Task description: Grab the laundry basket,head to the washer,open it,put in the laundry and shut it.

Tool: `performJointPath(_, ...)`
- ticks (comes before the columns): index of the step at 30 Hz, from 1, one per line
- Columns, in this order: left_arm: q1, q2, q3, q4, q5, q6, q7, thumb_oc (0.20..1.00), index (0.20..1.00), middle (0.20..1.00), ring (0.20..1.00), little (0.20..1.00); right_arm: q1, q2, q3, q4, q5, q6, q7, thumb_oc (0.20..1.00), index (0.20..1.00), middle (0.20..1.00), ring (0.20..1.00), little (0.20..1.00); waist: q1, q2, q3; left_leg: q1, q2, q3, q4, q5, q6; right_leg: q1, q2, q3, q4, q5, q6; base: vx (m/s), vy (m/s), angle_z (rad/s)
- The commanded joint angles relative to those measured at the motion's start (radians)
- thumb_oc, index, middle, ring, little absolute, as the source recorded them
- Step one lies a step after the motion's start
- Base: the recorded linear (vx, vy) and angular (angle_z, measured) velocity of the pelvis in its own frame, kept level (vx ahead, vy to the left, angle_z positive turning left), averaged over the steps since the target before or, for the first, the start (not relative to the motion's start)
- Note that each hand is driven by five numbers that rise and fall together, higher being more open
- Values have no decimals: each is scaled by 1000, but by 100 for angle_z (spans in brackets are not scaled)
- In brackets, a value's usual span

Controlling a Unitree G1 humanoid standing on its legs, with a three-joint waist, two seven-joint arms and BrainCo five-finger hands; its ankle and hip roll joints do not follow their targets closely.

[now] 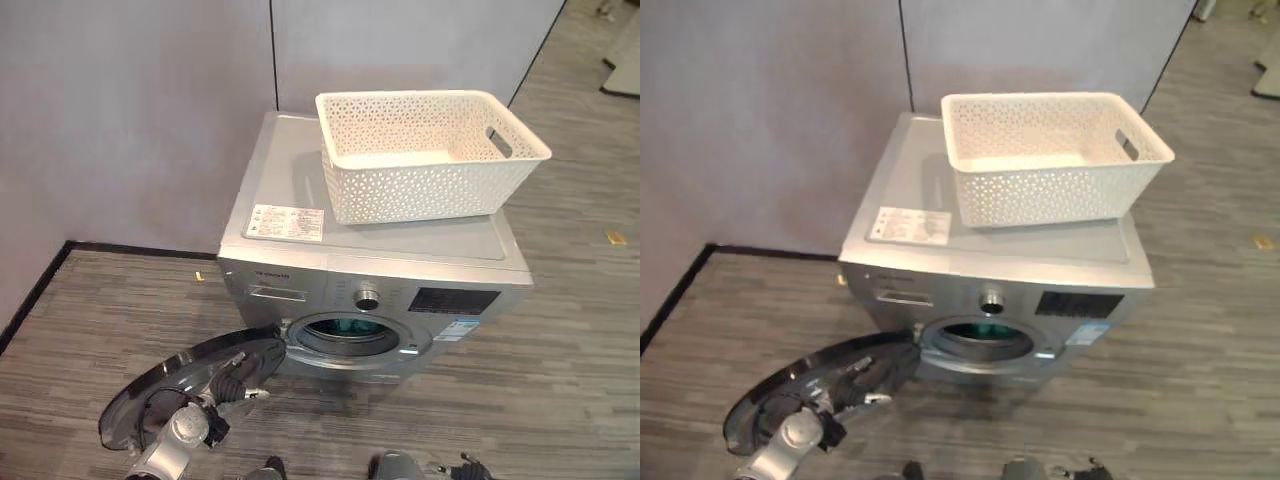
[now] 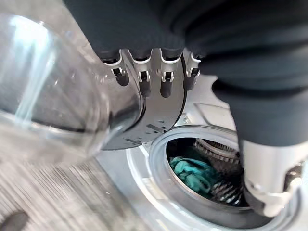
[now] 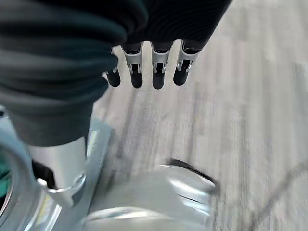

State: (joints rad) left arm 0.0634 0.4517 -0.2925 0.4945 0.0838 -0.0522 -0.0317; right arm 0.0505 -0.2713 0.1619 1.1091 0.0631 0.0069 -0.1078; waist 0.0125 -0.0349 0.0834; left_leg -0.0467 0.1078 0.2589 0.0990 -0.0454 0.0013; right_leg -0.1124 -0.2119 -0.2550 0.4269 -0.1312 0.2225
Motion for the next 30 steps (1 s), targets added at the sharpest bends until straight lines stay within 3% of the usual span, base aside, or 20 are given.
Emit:
performJointPath(1,-16,-21,-1,-57,-29,-20,12,1000,1000,1000,1000,1000,-106,-22,101,18,-57,-10,4,1000,1000,1000,1000,1000,79,-31,-19,-102,-62,-7,-7,40,25,198,79,-38,-247,-13,-98,-238,-249,-30)
performJointPath(3,-19,-29,-5,-55,-32,-19,17,1000,1000,1000,1000,1000,-121,-19,125,31,-69,-10,6,1000,1000,1000,1000,1000,91,-33,-14,-126,-55,-13,2,62,14,211,102,-26,-290,-37,-113,-209,-185,-10)
performJointPath(4,-15,-43,-5,-72,-29,-20,25,1000,1000,1000,1000,1000,-149,-19,170,46,-97,-12,7,1000,1000,1000,1000,1000,112,-24,0,-171,-34,-28,6,122,-13,217,133,-30,-339,-48,-135,-262,-216,5)
performJointPath(5,-15,-43,-5,-72,-29,-20,25,1000,1000,1000,1000,1000,-150,-19,170,46,-97,-12,7,1000,1000,1000,1000,1000,111,-24,0,-172,-34,-28,6,122,-13,217,133,-30,-339,-48,-135,-387,-257,10)
performJointPath(6,-21,-57,-16,-94,-20,-28,35,1000,1000,1000,1000,1000,-176,-21,206,63,-122,-15,4,1000,1000,1000,1000,1000,127,-9,21,-220,-15,-58,-7,204,-50,218,159,-39,-379,-49,-152,-207,-116,18)
performJointPath(7,-21,-57,-16,-94,-20,-28,35,1000,1000,1000,1000,1000,-176,-21,207,63,-122,-15,4,1000,1000,1000,1000,1000,127,-9,21,-220,-16,-59,-8,205,-50,219,160,-40,-379,-49,-152,-332,-156,22)
performJointPath(8,-28,-62,-11,-107,-25,-30,45,1000,1000,1000,1000,1000,-189,-25,218,70,-131,-16,4,1000,1000,1000,1000,1000,140,4,34,-242,-5,-94,-14,258,-80,211,172,-41,-388,-42,-161,-293,-92,30)
performJointPath(9,-39,-68,9,-153,-38,-38,75,1000,1000,1000,1000,1000,-209,-25,236,76,-136,-19,2,1000,1000,1000,1000,1000,160,7,52,-253,-18,-210,-18,271,-106,200,172,-41,-393,-42,-169,-362,-112,28)
performJointPath(11,-46,-71,54,-207,-78,-49,101,1000,1000,1000,1000,1000,-208,-21,245,84,-145,-22,2,1000,1000,1000,1000,1000,154,-6,52,-240,-29,-278,4,214,-94,188,150,-52,-404,-19,-166,-230,-37,35)
performJointPath(12,-45,-71,54,-207,-78,-49,101,1000,1000,1000,1000,1000,-208,-21,245,84,-145,-23,2,1000,1000,1000,1000,1000,153,-6,51,-242,-29,-279,4,214,-94,187,150,-53,-404,-19,-166,-161,27,30)
performJointPath(15,-44,-48,157,-255,-109,-64,151,1000,1000,1000,1000,1000,-171,-26,253,99,-191,-16,11,1000,1000,1000,1000,1000,123,-17,20,-110,48,-333,6,140,-90,167,124,-47,-411,-4,-166,-64,64,13)
performJointPath(18,-64,-22,210,-219,-66,-60,203,1000,1000,1000,1000,1000,-135,-35,243,103,-200,-19,19,1000,1000,1000,1000,1000,101,0,-5,-87,76,-362,-48,159,-104,174,139,-30,-432,0,-158,80,89,1)
performJointPath(19,-89,19,262,-197,19,-53,268,1000,1000,1000,1000,1000,-95,-43,229,107,-210,-23,33,1000,1000,1000,1000,1000,81,14,-22,-49,91,-338,-102,164,-119,194,144,-27,-445,3,-154,100,79,28)
performJointPath(22,-94,44,304,-200,38,-39,290,1000,1000,1000,1000,1000,-79,-52,222,106,-215,-22,44,1000,1000,1000,1000,1000,74,19,-29,-33,91,-335,-117,163,-126,200,141,-25,-449,8,-151,98,105,3)
performJointPath(23,-146,143,398,-124,73,-8,350,1000,1000,1000,1000,1000,-60,-66,229,78,-233,-20,77,1000,1000,1000,1000,1000,52,26,-44,9,84,-323,-148,147,-130,207,132,-4,-454,25,-141,123,133,-17)
performJointPath(25,-171,219,438,-56,95,19,369,1000,1000,1000,1000,1000,-60,-74,239,44,-241,-16,100,1000,1000,1000,1000,1000,43,23,-49,38,85,-295,-172,141,-132,209,128,17,-464,42,-131,97,112,-44)
performJointPath(26,-172,219,438,-55,94,19,369,1000,1000,1000,1000,1000,-60,-74,239,44,-241,-16,100,1000,1000,1000,1000,1000,44,23,-48,39,85,-294,-172,141,-132,209,128,18,-464,42,-131,24,86,-62)
performJointPath(27,-226,300,468,55,94,47,393,1000,1000,1000,1000,1000,-66,-92,257,-1,-249,-19,113,1000,1000,1000,1000,1000,28,21,-45,44,83,-276,-178,130,-132,194,124,36,-469,59,-121,1,56,-39)
performJointPath(28,-231,303,465,61,92,45,394,1000,1000,1000,1000,1000,-66,-91,257,-4,-248,-17,114,1000,1000,1000,1000,1000,30,19,-45,44,83,-273,-178,130,-131,193,124,38,-469,60,-121,-46,104,-38)
performJointPath(30,-347,428,442,275,61,76,390,1000,1000,1000,1000,1000,-89,-118,289,-62,-250,-22,126,1000,1000,1000,1000,1000,6,9,-24,32,88,-242,-183,123,-131,147,118,67,-473,93,-105,-88,73,-34)
